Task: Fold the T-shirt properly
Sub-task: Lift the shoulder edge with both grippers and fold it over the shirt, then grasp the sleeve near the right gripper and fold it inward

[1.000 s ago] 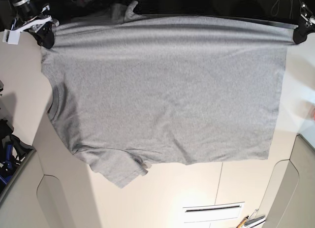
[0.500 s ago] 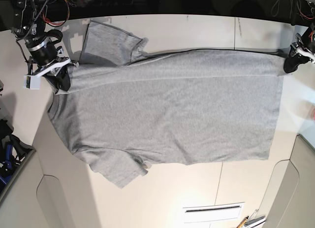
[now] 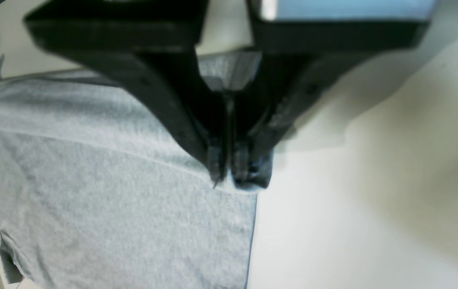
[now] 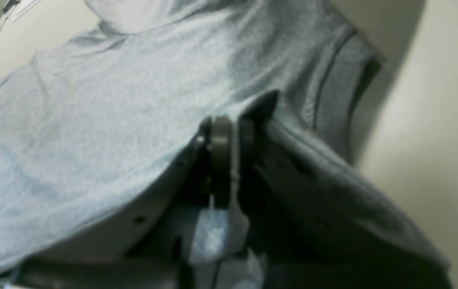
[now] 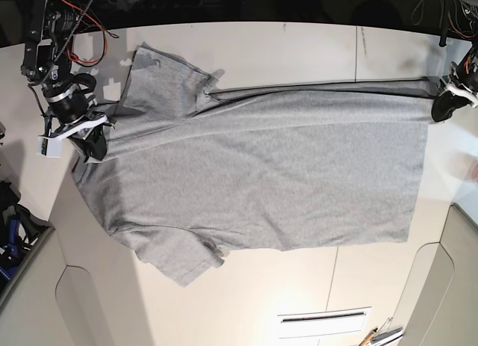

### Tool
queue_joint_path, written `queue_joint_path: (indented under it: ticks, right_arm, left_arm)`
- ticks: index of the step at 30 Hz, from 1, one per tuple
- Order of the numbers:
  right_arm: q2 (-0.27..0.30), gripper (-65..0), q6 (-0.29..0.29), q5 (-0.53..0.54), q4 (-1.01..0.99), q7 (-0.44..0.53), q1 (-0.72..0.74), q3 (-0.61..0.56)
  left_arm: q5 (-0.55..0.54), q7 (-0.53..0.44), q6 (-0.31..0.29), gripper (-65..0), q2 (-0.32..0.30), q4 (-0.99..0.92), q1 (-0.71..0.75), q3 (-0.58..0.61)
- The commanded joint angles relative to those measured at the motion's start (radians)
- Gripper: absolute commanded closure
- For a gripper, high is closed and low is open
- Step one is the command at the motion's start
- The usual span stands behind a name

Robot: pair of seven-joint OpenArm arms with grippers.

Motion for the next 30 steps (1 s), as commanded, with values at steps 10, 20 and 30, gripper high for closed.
queue_joint_path:
  ticks: [10,20,30]
  right_arm:
    - [0.005,-27.1,0.094,0.026,0.113,-0.110,0.007,0.066]
    - [0.011,-27.1,0.098,0.171,0.196,-0.276,-0.114,0.153]
    - [0.008,-27.1,0.128,0.261,0.196,-0.262,-0.391,0.060]
  left_arm:
    - [-0.018,-0.018,-0.009,-24.1,-0.024,0.013,-0.005,-0.008]
    - [-0.018,-0.016,-0.009,-24.1,-0.024,0.013,-0.005,-0.008]
    - [-0.019,-0.016,-0.009,-24.1,-0.023,0.013,-0.005,-0.008]
